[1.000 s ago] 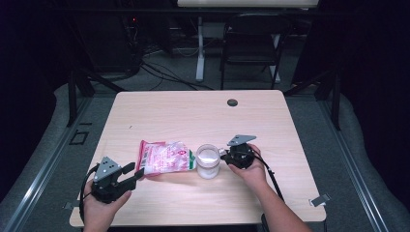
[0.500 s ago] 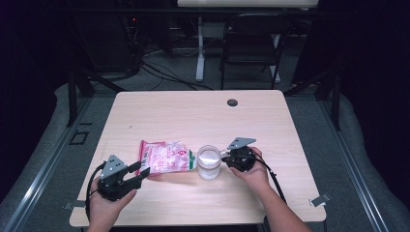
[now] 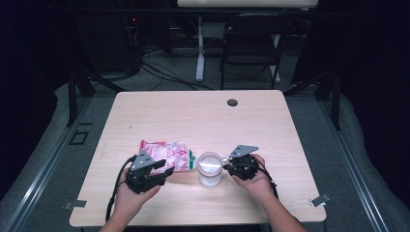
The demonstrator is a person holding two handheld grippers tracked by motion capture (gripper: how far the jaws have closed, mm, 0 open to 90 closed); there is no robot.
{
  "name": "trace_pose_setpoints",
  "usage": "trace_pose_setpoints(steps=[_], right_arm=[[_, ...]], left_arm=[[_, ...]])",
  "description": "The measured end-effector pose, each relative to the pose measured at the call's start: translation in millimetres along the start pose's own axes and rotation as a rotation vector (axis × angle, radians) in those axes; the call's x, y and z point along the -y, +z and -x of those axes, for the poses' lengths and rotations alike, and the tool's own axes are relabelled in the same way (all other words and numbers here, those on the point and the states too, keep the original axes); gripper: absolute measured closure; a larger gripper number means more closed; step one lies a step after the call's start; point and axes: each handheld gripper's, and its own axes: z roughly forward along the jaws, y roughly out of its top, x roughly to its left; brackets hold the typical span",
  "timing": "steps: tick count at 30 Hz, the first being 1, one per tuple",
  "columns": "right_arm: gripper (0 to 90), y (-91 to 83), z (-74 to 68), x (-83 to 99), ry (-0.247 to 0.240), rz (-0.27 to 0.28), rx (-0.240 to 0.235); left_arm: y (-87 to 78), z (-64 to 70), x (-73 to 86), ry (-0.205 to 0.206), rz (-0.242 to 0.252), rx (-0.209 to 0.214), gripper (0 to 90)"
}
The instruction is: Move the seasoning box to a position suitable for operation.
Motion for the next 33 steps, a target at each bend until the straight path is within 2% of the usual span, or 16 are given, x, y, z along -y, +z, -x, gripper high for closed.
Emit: trace_pose_setpoints(steps=[1, 3, 4, 6, 12, 15, 18, 20, 23, 30, 33], right_arm=[[77.1, -1.5, -1.3, 0.6, -0.005, -0.007, -0.001], [77.1, -2.7, -4.6, 1.9, -0.004, -0.004, -0.007], [77.1, -2.7, -4.6, 1.9, -0.004, -0.004, -0.007], [77.0, -4.2, -8.7, 3.0, -0.007, -0.007, -0.015], [76.9, -5.3, -14.5, 4.4, -0.026, -0.002, -0.035], [75.8, -5.8, -14.9, 5.4, -0.021, 0.003, -0.048], [72.7, -7.5, -13.2, 7.2, 0.007, 0.014, -0.073], [63.3, -15.4, -11.2, 8.8, 0.031, 0.043, -0.077], [59.5, -25.4, -11.5, 9.2, 0.07, 0.065, -0.09], [56.1, -43.2, -24.2, 7.7, -0.003, 0.054, -0.044], [55.4, -55.4, -29.2, 4.9, -0.008, 0.086, -0.035]], left_arm=[[0.0, 0.0, 0.0, 0.0, 0.0, 0.0, 56.3], [13.4, 7.2, -12.0, 0.031, -0.004, 0.02, 57.1], [13.4, 7.2, -12.0, 0.031, -0.004, 0.02, 57.3], [26.5, 12.5, -21.6, 0.068, -0.012, 0.034, 57.4], [37.4, 18.8, -21.9, 0.11, -0.013, 0.049, 60.2], [38.9, 17.6, -19.4, 0.103, -0.018, 0.071, 61.3], [38.6, 16.5, -17.1, 0.091, -0.019, 0.085, 61.6], [37.9, 15.7, -14.0, 0.09, -0.028, 0.102, 61.6], [36.8, 17.1, -13.3, 0.103, -0.029, 0.108, 61.6], [30.8, 16.1, -20.6, 0.074, -0.011, 0.139, 59.0], [28.4, 17.6, -23.4, 0.08, -0.005, 0.149, 57.2]])
